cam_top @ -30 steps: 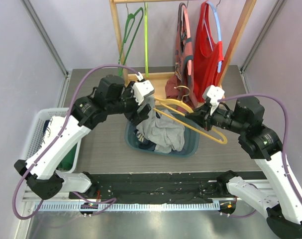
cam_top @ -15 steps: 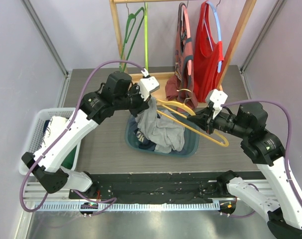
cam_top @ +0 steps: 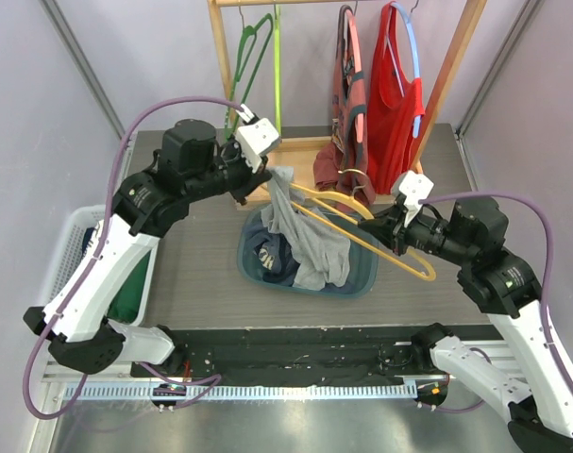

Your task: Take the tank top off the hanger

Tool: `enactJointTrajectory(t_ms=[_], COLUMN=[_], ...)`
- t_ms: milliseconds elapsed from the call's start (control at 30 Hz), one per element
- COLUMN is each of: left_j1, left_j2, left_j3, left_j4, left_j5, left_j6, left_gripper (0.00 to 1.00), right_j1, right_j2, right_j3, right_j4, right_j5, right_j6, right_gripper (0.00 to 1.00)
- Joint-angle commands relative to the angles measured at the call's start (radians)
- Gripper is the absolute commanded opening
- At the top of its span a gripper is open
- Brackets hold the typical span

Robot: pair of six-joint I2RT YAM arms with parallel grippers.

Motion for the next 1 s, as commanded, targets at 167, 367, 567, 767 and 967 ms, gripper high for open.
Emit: enactJointTrajectory(t_ms=[167, 367, 567, 767, 967], left_j1=[0.029, 0.029, 0.006, -0.085, -0.213], left_j2=[-0.036, -0.058, -0.011, 0.115, 0.221], left_j3=[0.036, -0.002, 0.086, 0.218, 0.308], left_j4=[0.088, 0.062, 0.021, 0.004, -0.025], left_j5=[-0.191, -0.110, 0.070, 0.147, 0.142], left_j6=[0.027, 0.015, -0.020, -0.027, 0.012], left_gripper=[0.00, 0.00, 0.00, 0.00, 0.00], right_j1=[0.001, 0.001, 0.001, 0.001, 0.000], right_j2=[-0.138, -0.239, -0.242, -0.218, -0.183], right_j3=[0.089, 0.194, 0.221, 0.209, 0.205], right_j4=[-0.158, -0.259, -0.259, -0.239, -0.186], right_j5=[-0.020, 0.093, 0.360, 0.472, 0.670], right_j6=[0.016, -0.001, 0.044, 0.096, 0.117], right_gripper=[0.01, 0.01, 0.01, 0.01, 0.01])
